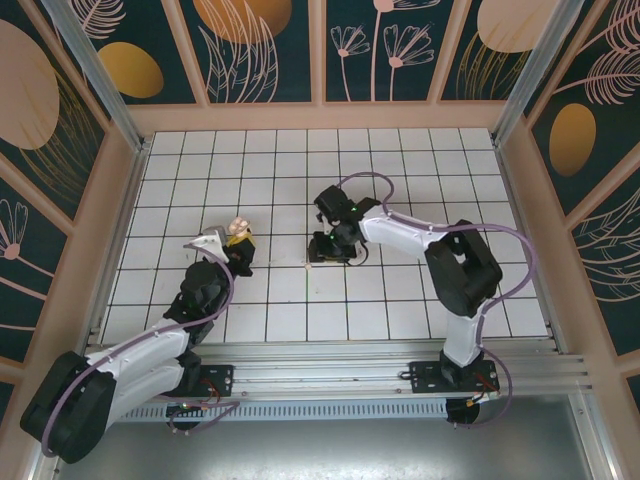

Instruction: Insert wireless bluetooth earbuds into charging case

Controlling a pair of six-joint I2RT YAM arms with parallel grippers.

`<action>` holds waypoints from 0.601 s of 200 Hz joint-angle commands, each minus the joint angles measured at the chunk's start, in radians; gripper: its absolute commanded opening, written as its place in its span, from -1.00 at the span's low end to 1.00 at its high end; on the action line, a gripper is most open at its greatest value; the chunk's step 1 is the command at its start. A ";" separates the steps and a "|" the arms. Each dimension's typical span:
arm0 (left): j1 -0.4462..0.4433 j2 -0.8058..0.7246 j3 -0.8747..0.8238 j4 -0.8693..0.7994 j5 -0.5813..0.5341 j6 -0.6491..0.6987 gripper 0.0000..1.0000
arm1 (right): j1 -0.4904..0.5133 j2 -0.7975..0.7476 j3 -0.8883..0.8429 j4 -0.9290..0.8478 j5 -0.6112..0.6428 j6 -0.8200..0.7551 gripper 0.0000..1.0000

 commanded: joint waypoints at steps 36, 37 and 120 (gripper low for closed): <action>0.009 0.006 0.029 -0.015 0.010 -0.013 -0.70 | 0.033 0.093 0.074 0.033 0.006 0.044 -0.20; 0.008 0.006 0.029 -0.015 0.010 -0.013 -0.70 | 0.034 0.095 0.074 0.032 0.007 0.044 -0.20; 0.008 -0.018 0.016 -0.006 0.007 -0.005 -0.69 | 0.050 0.156 0.082 0.072 0.025 0.050 -0.25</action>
